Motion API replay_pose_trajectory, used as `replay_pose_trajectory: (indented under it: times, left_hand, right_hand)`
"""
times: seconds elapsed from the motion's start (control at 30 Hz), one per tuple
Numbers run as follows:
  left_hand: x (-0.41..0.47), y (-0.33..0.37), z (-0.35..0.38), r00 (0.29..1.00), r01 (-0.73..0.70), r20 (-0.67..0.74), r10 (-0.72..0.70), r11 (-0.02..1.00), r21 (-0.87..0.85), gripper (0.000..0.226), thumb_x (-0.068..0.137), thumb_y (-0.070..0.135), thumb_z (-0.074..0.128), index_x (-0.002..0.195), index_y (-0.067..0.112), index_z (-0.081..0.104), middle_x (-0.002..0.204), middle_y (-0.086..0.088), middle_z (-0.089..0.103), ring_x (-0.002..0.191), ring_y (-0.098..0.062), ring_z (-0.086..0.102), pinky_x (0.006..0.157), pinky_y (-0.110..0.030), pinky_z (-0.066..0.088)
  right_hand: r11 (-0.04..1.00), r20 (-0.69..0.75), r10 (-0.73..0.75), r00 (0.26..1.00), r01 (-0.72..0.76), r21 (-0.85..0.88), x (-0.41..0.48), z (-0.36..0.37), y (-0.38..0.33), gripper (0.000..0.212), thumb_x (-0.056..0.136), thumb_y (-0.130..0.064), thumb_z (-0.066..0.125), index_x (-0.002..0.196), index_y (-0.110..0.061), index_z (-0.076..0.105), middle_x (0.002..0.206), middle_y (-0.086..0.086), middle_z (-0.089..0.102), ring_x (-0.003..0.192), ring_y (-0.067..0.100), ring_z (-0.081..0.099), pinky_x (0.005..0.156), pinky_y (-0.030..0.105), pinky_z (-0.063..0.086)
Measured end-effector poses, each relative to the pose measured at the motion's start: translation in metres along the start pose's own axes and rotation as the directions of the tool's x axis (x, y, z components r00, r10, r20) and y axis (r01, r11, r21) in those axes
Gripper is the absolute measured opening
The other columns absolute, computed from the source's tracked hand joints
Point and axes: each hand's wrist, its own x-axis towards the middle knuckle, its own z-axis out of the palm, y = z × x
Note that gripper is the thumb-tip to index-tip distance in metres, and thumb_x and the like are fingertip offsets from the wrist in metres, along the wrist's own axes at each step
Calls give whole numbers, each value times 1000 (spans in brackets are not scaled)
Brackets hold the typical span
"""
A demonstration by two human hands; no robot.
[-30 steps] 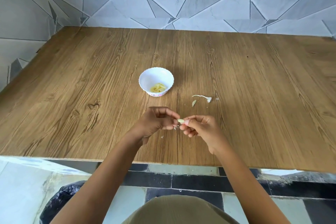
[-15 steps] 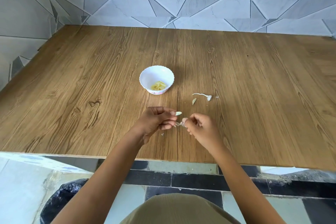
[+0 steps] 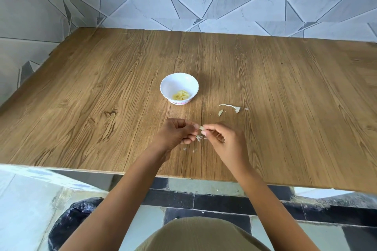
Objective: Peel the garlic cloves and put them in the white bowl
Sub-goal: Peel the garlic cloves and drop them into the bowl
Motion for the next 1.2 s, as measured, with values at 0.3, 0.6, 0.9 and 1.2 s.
replay_pose_trajectory:
  times: [0.3,0.6,0.9,1.2]
  left_hand:
    - [-1,-3,3,998,-58,-22,59,998,39,5,87,6,63,86,5,68,68,-2,67,59,-6,61,56,-14,48]
    - [1,-6,-2,997,-60,-40,60,998,12,5,88,7,64,88,4,67,74,-5,71,64,-8,64,58,-16,51]
    - [7,-21,-32,890,-136,-348,294,900,415,6,77,7,74,80,12,72,71,-1,67,64,-9,59,66,-26,50]
    - [10,-26,-50,789,-114,-337,513,661,742,8,78,4,69,85,8,72,79,-2,69,62,-10,55,61,-20,43]
  right_hand:
    - [888,160,312,936,-348,302,-2,-2,-4,9,90,-9,61,92,-11,69,76,-7,68,67,-2,64,57,13,50]
    - [912,69,381,922,-387,134,-5,3,2,14,90,-23,61,82,-13,67,65,-5,63,56,13,54,51,34,45]
    - [969,79,227,971,-217,-120,-17,7,2,23,83,-26,48,88,-19,69,84,-10,66,78,13,62,69,41,53]
    - [945,154,263,953,-222,-241,-25,8,-9,30,86,-23,52,108,-10,67,99,3,69,93,23,63,79,45,54]
